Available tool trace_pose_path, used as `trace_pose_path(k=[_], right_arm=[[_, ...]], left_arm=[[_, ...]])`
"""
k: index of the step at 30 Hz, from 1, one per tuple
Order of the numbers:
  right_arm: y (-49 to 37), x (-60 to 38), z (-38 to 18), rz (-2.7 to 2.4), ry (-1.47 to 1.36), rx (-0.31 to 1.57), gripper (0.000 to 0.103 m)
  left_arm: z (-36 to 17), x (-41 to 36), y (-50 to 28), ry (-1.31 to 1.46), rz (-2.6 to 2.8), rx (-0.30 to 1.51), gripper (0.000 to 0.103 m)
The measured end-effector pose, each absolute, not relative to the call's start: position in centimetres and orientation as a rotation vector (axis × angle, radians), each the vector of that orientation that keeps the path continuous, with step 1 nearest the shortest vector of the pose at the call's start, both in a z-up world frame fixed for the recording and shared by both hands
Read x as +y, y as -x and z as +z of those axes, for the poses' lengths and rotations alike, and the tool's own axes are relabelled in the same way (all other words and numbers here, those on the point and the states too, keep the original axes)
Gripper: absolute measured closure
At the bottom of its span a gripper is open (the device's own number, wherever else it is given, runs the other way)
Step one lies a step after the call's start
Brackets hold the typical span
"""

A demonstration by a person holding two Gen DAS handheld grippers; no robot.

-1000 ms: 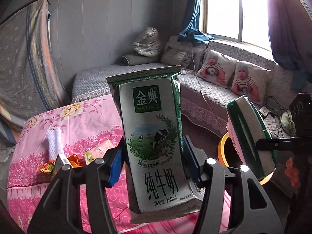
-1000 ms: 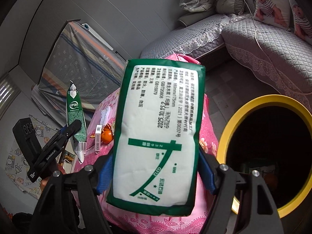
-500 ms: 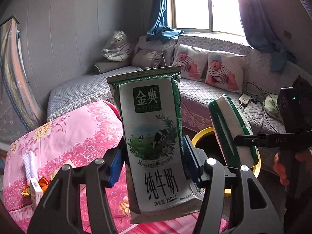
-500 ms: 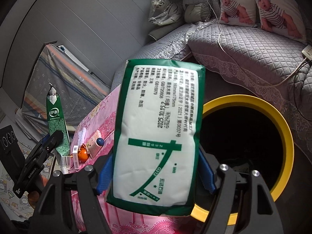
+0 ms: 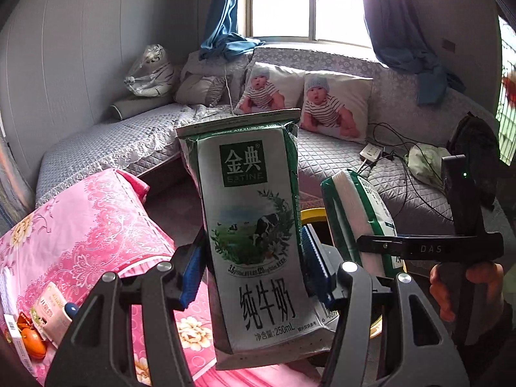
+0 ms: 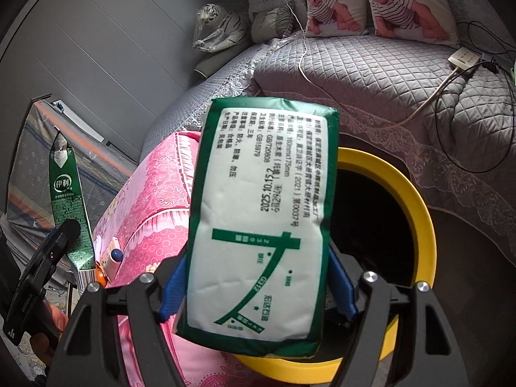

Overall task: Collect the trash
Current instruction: 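Carry the tissue pack and milk carton over the yellow bin and release both, then return the right gripper to the bed and grasp the small white box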

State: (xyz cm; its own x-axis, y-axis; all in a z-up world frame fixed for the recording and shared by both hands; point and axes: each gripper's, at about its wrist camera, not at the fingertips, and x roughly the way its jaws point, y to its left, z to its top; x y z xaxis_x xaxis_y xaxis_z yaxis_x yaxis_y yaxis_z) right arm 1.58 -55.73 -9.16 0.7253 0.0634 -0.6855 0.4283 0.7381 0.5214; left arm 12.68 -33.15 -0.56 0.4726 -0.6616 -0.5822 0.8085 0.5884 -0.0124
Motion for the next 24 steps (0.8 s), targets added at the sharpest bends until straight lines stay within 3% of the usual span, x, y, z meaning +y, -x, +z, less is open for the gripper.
trace_pose_path(k=[11,14,18,24], right_arm=[[-0.9,-57.1,-11.4,-0.318,-0.758,0.785,0.032],[-1.0,-57.2,-11.3,-0.324,-0.75,0.791,0.027],[-0.5,-57.6,-10.9,-0.366,-0.771,0.776,0.024],[1.1,-58.2,-9.4,-0.393,-0.786,0.714,0.024]], left_arm=[[-5.0,-38.3,-14.5,-0.262,-0.97,0.715,0.049],[-5.2,-38.9,-15.0,-0.251,-0.974,0.727,0.047],[-4.9,-38.4,-15.3,-0.222,-0.944,0.703,0.019],[-4.9,-35.8,-16.9,-0.14,-0.921,0.733,0.014]])
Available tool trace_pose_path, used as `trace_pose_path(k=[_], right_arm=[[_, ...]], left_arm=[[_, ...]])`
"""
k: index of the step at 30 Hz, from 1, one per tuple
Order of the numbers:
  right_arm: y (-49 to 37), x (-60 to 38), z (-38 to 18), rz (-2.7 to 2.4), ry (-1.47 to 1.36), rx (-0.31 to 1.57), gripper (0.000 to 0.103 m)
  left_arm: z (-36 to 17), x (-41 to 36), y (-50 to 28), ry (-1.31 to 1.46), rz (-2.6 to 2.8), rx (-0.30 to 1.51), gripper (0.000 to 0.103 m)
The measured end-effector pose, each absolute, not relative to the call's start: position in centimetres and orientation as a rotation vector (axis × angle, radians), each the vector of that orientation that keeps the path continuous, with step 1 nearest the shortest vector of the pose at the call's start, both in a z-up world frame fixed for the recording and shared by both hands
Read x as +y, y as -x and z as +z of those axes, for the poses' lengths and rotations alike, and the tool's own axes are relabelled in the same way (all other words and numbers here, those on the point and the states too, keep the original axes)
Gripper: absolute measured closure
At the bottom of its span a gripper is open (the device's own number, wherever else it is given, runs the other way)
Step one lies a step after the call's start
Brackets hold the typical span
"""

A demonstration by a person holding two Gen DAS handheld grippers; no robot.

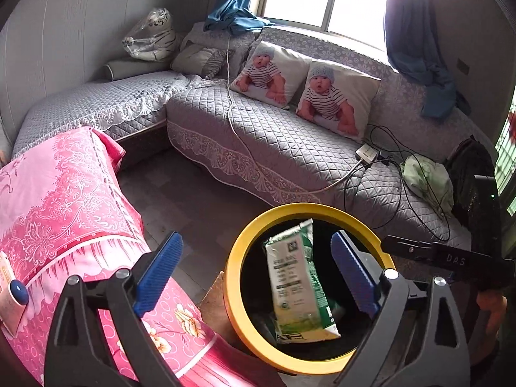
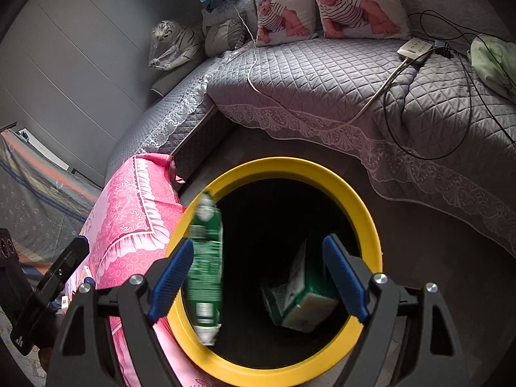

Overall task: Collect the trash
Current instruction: 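Return the right gripper to the bed and grasp the small white box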

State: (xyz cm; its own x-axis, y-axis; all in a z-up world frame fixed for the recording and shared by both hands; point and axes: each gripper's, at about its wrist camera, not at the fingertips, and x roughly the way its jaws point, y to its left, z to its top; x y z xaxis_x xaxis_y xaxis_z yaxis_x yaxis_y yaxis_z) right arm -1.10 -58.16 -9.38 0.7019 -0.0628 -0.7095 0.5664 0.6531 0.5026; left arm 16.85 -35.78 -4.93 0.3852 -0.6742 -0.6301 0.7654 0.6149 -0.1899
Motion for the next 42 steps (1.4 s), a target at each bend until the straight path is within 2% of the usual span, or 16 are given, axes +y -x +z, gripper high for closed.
trace_pose_path(k=[8,15,23,30,34,40,42], right_arm=[[0.5,-56.7,-7.8,-0.343,-0.762,0.696,0.024],[-3.7,-50.9,-5.7,-0.144,-0.646,0.715,0.024],[-11.9,-35.9,-3.1,0.354,-0.418,0.792,0.024],[-19.3,-21.7,-2.6,0.803,-0.377,0.871,0.024],[-23.9,-15.9,-3.4,0.92,-0.421,0.962,0.024],[-29.2,-11.1,-4.8,0.956,-0.512,1.064,0.025],[-30.2,-10.5,-5.3,0.943,-0.511,1.093,0.028]], left_arm=[[-3.3,-29.8,-18.8,-0.064,-0.841,0.681,0.012],[-1.8,-20.4,-21.0,-0.045,-0.706,0.619,0.011],[-1.9,-3.5,-18.3,-0.011,-0.45,0.534,0.01],[-3.4,9.2,-14.6,0.127,-0.208,0.531,0.009],[-4.1,12.7,-13.3,0.195,-0.167,0.53,0.009],[-4.8,13.5,-12.7,0.207,-0.177,0.521,0.009],[-4.9,13.4,-12.6,0.2,-0.179,0.514,0.009]])
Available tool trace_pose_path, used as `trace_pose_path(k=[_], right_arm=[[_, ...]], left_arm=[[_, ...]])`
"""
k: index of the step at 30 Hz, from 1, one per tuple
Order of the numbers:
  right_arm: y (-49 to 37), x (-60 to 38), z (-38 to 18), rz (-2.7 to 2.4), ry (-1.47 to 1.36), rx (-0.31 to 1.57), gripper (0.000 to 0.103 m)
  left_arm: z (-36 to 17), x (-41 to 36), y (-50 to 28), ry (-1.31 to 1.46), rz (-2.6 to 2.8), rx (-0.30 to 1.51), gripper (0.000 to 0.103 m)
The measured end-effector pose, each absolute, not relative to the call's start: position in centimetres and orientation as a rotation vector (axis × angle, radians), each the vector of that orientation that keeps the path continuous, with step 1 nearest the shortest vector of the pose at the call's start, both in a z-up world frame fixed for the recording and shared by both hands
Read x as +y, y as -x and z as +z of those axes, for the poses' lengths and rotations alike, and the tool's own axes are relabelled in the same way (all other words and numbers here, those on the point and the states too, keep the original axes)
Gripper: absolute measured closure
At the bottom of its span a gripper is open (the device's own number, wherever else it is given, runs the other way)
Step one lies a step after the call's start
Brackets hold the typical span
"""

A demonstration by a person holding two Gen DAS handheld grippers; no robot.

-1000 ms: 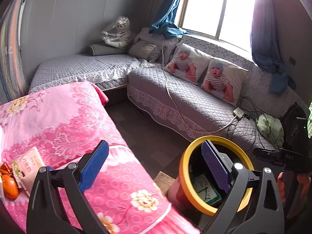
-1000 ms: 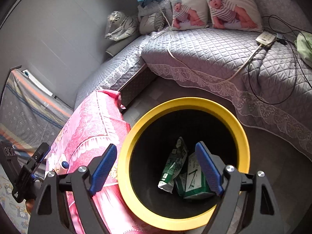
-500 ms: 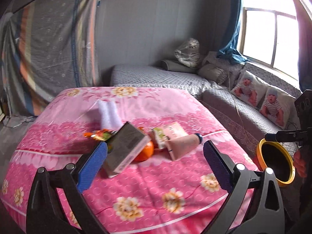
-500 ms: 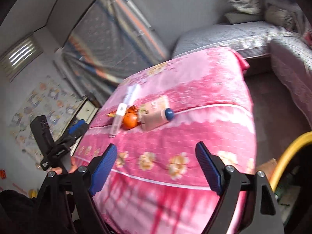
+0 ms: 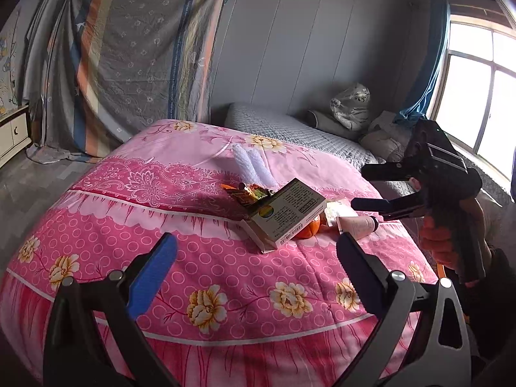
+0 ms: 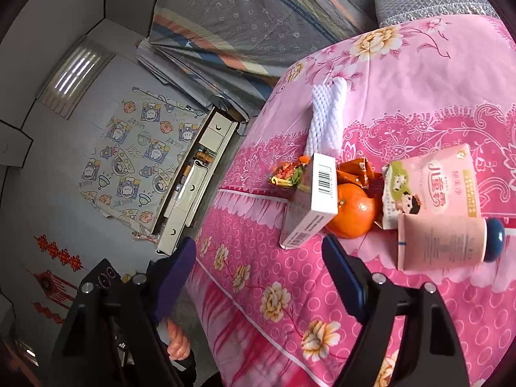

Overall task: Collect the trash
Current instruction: 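Return the right gripper to the bed and grasp the small white box, then grasp the white mesh fruit sleeve with the left gripper while the right gripper holds the box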

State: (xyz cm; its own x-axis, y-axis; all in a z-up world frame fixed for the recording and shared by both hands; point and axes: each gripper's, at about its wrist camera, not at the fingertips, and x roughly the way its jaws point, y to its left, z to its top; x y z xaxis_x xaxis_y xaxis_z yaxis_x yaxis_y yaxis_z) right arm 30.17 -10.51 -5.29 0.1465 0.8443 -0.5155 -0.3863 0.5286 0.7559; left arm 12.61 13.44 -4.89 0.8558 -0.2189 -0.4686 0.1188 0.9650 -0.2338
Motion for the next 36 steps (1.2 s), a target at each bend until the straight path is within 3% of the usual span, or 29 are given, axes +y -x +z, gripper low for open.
trace_pose_path(k=[13,16,19,20,27,36], right_arm=[[-33.4,-7.7,-8.5,0.816,-0.42,1.199,0.036],[-33.5,-6.6,-8.1,0.804,-0.377,1.198,0.042],[-33.8,-5.6,-8.2,0.781,-0.335,1.216,0.073],[-33.8,-5.4,-8.3,0.785,-0.34,1.226,0.076],[-32.1,-6.5,-6.5,0.851,-0.347,1.196,0.079],[-25.7,-16.0,-3.4,0.849,-0.44,1.104,0.078]], left_arm=[[-6.4,15.0,-12.9,0.243,-0.178,0.545,0.009],[-6.5,15.2,-12.8,0.25,-0.175,0.548,0.009],[-6.5,15.2,-12.6,0.243,-0.166,0.549,0.009],[-6.5,15.2,-12.5,0.244,-0.164,0.549,0.009],[-6.4,15.5,-12.4,0.233,-0.144,0.567,0.009],[-6.1,14.1,-14.6,0.175,-0.166,0.62,0.008]])
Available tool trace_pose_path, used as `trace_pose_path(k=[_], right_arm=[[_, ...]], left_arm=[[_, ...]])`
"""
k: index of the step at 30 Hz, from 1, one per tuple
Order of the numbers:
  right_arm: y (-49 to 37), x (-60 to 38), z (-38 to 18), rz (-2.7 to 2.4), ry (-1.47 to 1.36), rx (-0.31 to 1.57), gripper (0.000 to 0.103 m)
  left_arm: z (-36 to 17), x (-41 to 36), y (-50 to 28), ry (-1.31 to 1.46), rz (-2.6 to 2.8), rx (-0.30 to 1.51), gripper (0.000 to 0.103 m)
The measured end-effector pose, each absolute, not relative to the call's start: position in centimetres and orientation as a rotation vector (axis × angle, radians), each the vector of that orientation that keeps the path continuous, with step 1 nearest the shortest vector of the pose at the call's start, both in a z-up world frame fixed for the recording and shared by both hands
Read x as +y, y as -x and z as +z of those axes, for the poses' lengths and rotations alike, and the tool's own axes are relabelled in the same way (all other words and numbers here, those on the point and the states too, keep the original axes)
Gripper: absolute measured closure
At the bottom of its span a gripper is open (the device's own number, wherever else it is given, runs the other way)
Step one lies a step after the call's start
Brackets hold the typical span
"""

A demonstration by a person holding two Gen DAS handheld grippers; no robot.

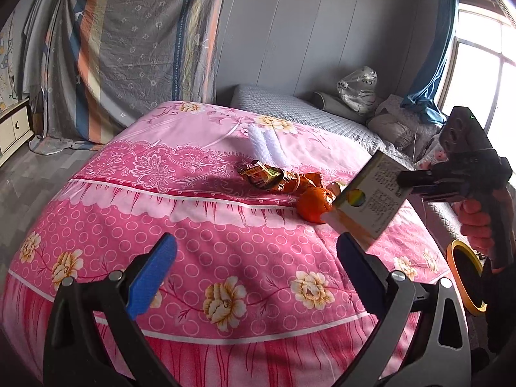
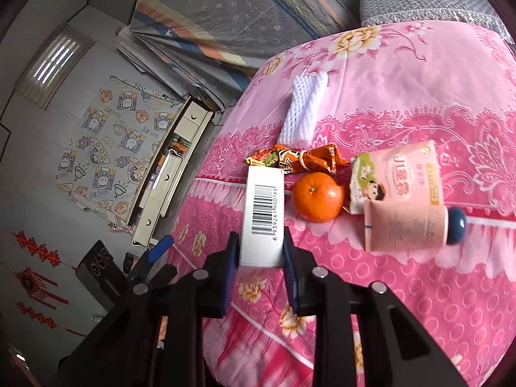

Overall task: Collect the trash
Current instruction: 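Grasp the white mesh fruit sleeve with the left gripper while the right gripper holds the box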

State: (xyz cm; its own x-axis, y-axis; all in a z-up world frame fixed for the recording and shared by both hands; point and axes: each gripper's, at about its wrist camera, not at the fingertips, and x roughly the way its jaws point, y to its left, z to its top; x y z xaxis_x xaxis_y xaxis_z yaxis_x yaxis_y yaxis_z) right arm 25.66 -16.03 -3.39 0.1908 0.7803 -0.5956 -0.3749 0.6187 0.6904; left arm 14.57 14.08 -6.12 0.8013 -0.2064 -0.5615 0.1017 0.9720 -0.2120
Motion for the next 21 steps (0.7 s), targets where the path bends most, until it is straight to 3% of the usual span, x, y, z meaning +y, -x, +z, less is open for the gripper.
trace_pose_path(k=[9,21], right_arm=[[-19.4,-23.2,-3.7,0.845,-0.56,1.012,0.078],[-15.3,-28.9,-4.6,0.813,-0.65,0.943,0.078]], left_arm=[[-3.3,11.1,-24.4,0.116,-0.259,0.694,0.008],[-5.5,8.6,-40.1,0.144,-0.257,0.953,0.009]])
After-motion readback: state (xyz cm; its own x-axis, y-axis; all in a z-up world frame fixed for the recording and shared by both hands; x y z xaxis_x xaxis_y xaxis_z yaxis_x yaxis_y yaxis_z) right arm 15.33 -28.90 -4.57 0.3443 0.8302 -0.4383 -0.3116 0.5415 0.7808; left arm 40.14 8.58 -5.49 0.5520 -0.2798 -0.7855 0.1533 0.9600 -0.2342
